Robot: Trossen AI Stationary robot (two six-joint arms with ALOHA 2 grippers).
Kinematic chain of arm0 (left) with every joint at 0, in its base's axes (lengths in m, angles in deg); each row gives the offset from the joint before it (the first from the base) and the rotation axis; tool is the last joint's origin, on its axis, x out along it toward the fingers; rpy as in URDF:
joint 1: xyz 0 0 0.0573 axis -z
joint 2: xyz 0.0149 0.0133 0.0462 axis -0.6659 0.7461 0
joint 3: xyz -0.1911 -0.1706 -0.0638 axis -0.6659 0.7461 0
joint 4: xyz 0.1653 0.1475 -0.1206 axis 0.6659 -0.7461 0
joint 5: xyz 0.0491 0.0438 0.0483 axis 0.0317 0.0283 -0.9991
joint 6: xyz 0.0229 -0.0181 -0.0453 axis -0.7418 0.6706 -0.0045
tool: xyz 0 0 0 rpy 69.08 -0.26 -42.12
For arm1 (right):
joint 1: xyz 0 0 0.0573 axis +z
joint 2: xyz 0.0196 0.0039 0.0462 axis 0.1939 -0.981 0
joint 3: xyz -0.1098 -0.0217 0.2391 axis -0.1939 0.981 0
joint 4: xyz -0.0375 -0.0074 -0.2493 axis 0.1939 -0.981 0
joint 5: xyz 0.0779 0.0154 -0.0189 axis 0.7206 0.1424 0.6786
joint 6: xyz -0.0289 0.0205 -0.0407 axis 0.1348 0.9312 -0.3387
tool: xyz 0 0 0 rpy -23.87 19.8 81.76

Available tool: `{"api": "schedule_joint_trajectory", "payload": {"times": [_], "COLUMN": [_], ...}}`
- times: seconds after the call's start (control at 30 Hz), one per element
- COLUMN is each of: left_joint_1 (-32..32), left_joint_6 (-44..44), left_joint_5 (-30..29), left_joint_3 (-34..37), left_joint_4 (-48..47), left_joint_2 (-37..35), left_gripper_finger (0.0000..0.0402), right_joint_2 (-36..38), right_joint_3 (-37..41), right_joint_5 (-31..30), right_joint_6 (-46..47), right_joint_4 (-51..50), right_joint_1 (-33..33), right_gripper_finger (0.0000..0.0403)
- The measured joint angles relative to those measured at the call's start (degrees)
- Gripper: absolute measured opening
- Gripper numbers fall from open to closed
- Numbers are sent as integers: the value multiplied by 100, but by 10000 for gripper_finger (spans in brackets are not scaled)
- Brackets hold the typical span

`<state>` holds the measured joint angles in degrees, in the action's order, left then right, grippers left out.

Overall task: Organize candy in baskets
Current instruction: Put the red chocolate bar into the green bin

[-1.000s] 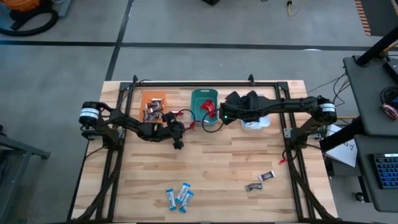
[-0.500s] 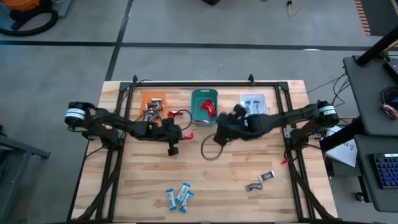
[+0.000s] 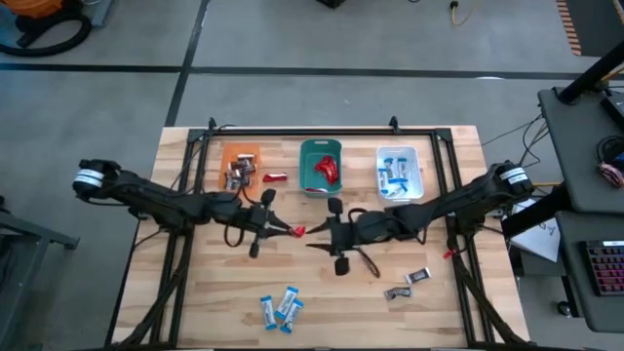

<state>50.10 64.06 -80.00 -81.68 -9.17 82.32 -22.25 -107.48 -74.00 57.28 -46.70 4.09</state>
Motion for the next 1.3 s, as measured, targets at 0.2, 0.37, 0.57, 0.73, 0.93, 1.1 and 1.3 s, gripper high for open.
{"api": "schedule_joint_trajectory", "payload": {"times": [0.2, 0.37, 0.57, 0.73, 0.93, 1.1, 1.3], "left_joint_1": [51, 51, 51, 51, 51, 49, 4], "left_joint_6": [204, 223, 141, 137, 136, 181, 202], "left_joint_5": [-6, -18, -18, -21, -29, -29, -465], "left_joint_3": [314, 194, -78, -285, -390, -390, -431], "left_joint_4": [940, 1309, 1316, 1346, 1313, 1309, 502], "left_joint_2": [136, 405, 789, 998, 1065, 1021, 734], "left_gripper_finger": [6, 6, 6, 6, 7, 24, 66], "right_joint_2": [-12, -28, -28, -32, -33, -33, -25], "right_joint_3": [480, 513, 552, 568, 580, 582, 584], "right_joint_5": [6, 12, 14, 150, 147, 145, 92], "right_joint_6": [-619, -486, -256, -69, -48, -109, 80], "right_joint_4": [1916, 2072, 2030, 1765, 1776, 1768, 1650], "right_joint_1": [-4, -89, -167, -192, -192, -195, -361], "right_gripper_finger": [125, 130, 159, 174, 131, 33, 29]}}
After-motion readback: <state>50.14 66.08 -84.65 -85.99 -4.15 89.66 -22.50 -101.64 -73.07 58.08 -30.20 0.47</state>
